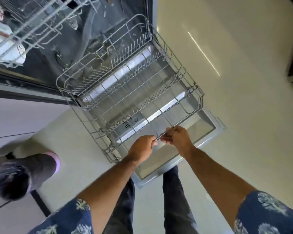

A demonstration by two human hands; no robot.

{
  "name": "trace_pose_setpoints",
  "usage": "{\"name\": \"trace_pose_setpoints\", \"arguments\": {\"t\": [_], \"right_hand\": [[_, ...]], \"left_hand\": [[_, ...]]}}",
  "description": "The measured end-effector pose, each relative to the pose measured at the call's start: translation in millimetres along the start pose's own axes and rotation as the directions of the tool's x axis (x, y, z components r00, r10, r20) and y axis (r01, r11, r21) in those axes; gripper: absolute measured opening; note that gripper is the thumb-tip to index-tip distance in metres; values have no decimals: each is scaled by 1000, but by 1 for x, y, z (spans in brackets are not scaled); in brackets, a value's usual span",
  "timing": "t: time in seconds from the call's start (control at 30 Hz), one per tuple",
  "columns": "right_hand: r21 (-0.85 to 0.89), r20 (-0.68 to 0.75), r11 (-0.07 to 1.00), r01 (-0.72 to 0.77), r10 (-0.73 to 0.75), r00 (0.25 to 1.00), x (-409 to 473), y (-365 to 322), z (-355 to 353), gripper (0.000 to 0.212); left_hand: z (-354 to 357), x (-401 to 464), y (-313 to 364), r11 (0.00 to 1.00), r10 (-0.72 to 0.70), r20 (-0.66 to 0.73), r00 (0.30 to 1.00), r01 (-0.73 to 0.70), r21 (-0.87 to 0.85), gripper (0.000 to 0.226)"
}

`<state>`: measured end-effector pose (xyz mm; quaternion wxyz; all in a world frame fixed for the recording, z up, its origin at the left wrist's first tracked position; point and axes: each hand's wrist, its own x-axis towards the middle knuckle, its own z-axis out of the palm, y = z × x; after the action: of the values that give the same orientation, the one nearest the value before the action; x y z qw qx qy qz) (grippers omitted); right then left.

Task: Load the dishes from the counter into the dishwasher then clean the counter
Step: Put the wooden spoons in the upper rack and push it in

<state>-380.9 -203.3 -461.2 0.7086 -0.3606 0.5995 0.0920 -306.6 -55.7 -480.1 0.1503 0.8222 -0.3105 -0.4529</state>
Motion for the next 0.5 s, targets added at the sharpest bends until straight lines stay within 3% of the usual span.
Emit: {"name": "trace_pose_setpoints", "arguments": {"t": [0.27,0.5], "right_hand": [[-49,-47,998,-32,30,998,-12,25,-29,11],[-207,-51,977,-53,43,998,-11,27,-37,18]], "left_hand": [[26,-21,17,999,-27,97,995,30,-24,17],[28,-31,25,994,-56,129,990,44,97,31]]}}
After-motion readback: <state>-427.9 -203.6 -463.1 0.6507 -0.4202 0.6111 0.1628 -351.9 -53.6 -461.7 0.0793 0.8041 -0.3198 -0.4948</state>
